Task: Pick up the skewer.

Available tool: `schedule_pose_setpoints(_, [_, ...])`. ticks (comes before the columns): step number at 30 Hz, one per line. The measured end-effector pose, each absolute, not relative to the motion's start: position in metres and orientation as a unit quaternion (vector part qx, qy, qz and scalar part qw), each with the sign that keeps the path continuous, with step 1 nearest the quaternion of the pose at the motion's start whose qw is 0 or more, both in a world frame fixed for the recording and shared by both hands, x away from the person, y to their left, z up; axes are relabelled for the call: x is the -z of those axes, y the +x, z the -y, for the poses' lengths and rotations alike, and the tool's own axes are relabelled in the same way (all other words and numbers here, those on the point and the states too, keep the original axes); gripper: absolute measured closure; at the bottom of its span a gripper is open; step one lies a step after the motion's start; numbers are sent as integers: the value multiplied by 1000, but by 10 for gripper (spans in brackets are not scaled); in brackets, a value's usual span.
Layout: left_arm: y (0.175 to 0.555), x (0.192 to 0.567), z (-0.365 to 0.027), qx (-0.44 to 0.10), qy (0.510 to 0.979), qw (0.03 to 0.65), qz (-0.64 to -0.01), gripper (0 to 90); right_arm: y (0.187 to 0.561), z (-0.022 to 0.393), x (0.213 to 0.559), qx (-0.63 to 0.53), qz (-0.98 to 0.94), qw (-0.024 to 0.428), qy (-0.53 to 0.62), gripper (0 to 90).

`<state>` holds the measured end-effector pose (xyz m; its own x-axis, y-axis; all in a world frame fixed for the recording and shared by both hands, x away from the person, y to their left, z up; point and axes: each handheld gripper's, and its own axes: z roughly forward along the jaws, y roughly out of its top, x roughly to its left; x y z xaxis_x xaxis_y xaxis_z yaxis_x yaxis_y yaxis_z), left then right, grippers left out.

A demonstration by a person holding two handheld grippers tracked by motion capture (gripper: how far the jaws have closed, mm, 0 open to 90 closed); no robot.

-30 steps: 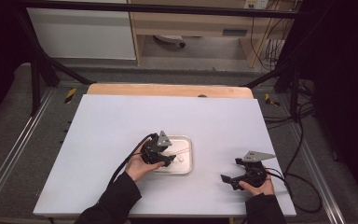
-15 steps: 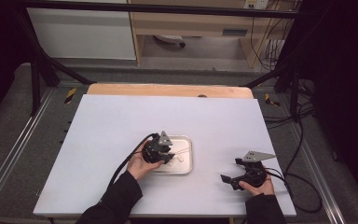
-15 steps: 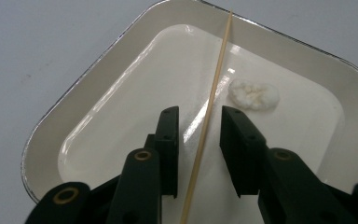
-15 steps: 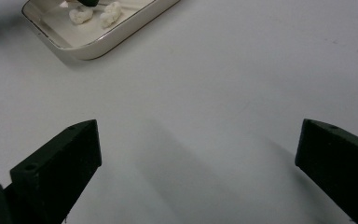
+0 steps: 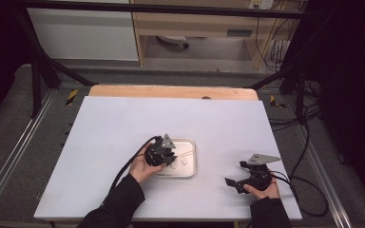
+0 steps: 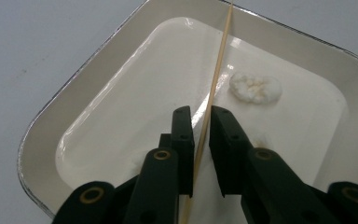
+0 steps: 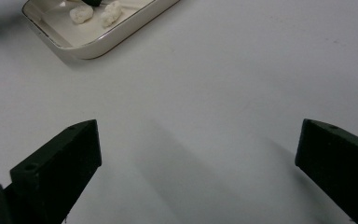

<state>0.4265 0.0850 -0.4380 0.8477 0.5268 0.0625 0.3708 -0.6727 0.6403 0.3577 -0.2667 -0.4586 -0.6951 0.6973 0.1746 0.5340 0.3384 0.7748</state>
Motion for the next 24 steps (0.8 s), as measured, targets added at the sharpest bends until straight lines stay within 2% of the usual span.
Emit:
schedule_pose_setpoints(8, [426, 438, -85, -122, 909, 319, -238, 878, 358, 267, 459, -432, -813, 94, 378, 7])
schedule_pose_setpoints(24, [418, 428, -97, -127, 901, 338, -239, 882, 357, 267, 458, -434, -812, 98, 378, 7])
